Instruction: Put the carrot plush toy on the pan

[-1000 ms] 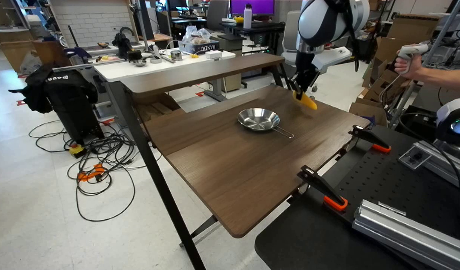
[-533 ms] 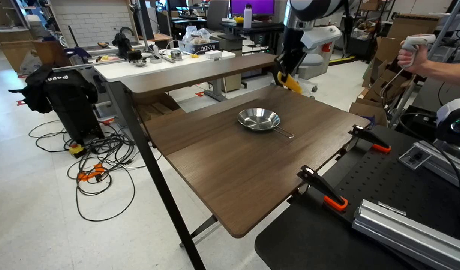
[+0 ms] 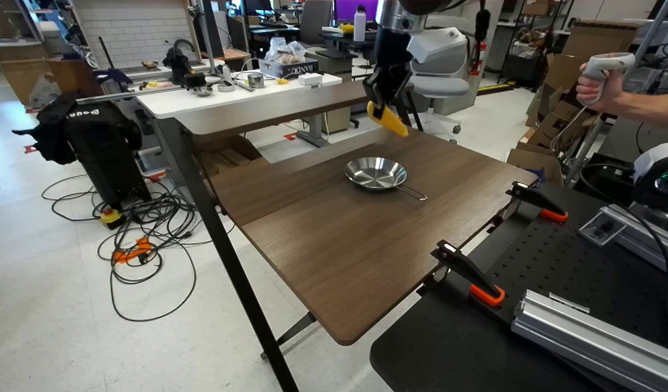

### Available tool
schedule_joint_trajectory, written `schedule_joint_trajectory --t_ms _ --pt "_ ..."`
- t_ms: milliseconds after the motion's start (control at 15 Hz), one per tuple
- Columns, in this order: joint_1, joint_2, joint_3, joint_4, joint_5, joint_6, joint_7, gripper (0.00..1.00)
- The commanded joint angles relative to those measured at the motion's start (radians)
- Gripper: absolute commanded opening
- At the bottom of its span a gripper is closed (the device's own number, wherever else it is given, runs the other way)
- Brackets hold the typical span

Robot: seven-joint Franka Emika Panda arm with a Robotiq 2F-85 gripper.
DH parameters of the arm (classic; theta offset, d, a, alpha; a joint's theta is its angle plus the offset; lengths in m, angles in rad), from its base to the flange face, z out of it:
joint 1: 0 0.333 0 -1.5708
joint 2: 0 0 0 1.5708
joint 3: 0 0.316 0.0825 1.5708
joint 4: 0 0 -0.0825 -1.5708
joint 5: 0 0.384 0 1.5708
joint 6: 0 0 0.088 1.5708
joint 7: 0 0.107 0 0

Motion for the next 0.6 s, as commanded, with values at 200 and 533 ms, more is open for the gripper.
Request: schedule_joint_trajectory --t_ms 200,533 --pt "0.050 -0.032 0.027 -0.049 -0.020 0.008 0.014 0.03" --pt "0.064 -0.052 0.037 -0.092 -0.021 0.011 0.016 0.03"
